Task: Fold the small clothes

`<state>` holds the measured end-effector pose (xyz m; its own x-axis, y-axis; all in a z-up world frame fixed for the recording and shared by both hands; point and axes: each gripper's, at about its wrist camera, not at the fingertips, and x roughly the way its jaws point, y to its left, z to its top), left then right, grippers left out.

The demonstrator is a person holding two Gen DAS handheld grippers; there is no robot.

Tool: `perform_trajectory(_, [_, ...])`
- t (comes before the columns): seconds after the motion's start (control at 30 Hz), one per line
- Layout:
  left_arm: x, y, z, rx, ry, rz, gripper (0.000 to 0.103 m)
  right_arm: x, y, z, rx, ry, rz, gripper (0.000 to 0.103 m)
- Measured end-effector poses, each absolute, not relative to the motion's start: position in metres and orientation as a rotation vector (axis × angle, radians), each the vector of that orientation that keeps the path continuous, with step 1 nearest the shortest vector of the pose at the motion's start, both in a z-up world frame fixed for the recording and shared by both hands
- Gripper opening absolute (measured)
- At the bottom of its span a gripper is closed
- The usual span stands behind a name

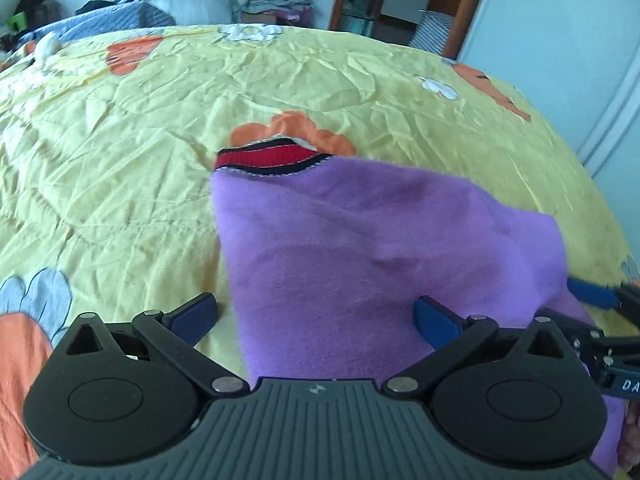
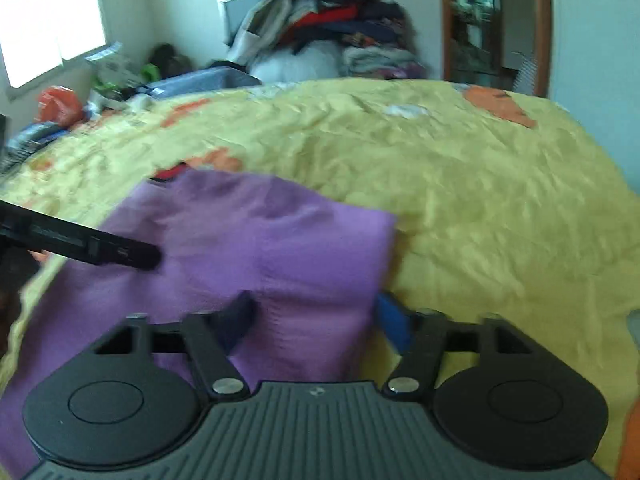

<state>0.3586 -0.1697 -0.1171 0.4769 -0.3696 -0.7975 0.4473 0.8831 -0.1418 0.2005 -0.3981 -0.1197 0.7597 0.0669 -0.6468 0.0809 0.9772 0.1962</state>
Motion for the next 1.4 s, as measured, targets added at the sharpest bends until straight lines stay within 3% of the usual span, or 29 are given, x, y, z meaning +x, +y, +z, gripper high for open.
perform_trajectory(0.23, [0.320,-0.153,-0.090,0.087,0.938,-0.481,0.103,0.137,-0.377,-0.099,0.215,0.647,0.034,0.072])
perform_trajectory(0.33, [0.305,-0.151,-0.097,0.113,0.937,-0.488,0.103,0.130,-0.363,-0.119,0.075,0.739,0.009,0.072])
perform_trajectory(0.37, [0.302,-0.150,-0.098,0.116,0.932,-0.485,0.103,0.125,-0.368,-0.121,0.100,0.716,-0.007,0.082])
perform_trajectory(0.7, [0.284,-0.135,-0.092,0.109,0.946,-0.500,0.103,0.134,-0.429,-0.123,0.489,0.693,0.072,0.084])
perform_trajectory(0.9, [0.292,-0.121,-0.104,-0.084,1.043,-0.639,0.103,0.166,-0.439,-0.140,0.787,0.704,0.338,0.084])
perform_trajectory(1.07, [0.307,-0.096,-0.115,-0.409,1.116,-0.729,0.103,0.171,-0.425,-0.139,0.815,0.724,0.390,0.084])
perform_trajectory(1.13, [0.308,-0.090,-0.118,-0.484,1.118,-0.730,0.101,0.168,-0.409,-0.136,0.769,0.731,0.388,0.074])
perform_trajectory(1.17, [0.310,-0.094,-0.116,-0.435,1.125,-0.762,0.100,0.170,-0.402,-0.139,0.761,0.762,0.352,0.032])
perform_trajectory(1.2, [0.309,-0.099,-0.112,-0.360,1.130,-0.766,0.087,0.170,-0.397,-0.142,0.773,0.761,0.331,0.029])
perform_trajectory(1.23, [0.308,-0.103,-0.106,-0.277,1.142,-0.731,0.056,0.169,-0.391,-0.140,0.763,0.753,0.305,0.029])
perform_trajectory(1.27, [0.309,-0.106,-0.101,-0.207,1.164,-0.716,0.047,0.167,-0.386,-0.136,0.746,0.747,0.273,0.028])
perform_trajectory(1.3, [0.310,-0.105,-0.097,-0.192,1.177,-0.731,0.041,0.164,-0.382,-0.131,0.746,0.737,0.260,0.027])
perform_trajectory(1.4, [0.300,-0.100,-0.080,-0.087,1.179,-0.726,0.036,0.153,-0.368,-0.112,0.763,0.707,0.275,0.026])
